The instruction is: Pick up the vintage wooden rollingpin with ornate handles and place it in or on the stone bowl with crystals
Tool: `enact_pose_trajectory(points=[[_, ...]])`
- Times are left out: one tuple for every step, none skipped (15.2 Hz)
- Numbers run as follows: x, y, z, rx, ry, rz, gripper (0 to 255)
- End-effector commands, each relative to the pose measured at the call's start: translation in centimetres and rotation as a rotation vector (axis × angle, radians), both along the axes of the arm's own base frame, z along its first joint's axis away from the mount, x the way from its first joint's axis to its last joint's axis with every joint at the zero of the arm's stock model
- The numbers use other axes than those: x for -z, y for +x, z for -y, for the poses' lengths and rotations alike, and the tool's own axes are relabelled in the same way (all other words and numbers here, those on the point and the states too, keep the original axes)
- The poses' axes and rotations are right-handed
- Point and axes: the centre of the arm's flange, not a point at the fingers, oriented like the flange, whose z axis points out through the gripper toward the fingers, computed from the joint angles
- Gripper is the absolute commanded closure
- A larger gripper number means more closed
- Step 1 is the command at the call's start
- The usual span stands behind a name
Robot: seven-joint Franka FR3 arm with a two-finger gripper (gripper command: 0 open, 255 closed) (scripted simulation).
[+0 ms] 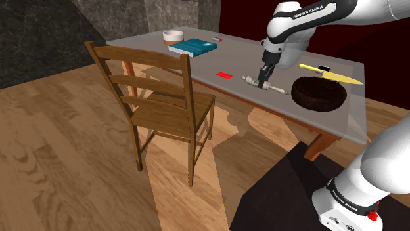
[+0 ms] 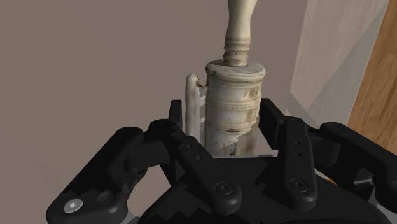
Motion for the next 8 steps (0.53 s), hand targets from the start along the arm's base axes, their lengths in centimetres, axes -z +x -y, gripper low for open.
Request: enact_pose_trajectory(points=[[-0.5, 0.0, 0.0, 0.000, 0.000, 0.000, 255], [-1.0, 0.0, 0.0, 0.000, 0.000, 0.000, 255], [-1.6, 0.0, 0.0, 0.000, 0.000, 0.000, 255], [-2.1, 0.0, 0.0, 0.000, 0.000, 0.000, 255], [-2.6, 0.0, 0.0, 0.000, 0.000, 0.000, 255], [-3.2, 0.0, 0.0, 0.000, 0.000, 0.000, 255], [-3.7, 0.0, 0.0, 0.000, 0.000, 0.000, 255], [-4.2, 0.0, 0.0, 0.000, 0.000, 0.000, 255]])
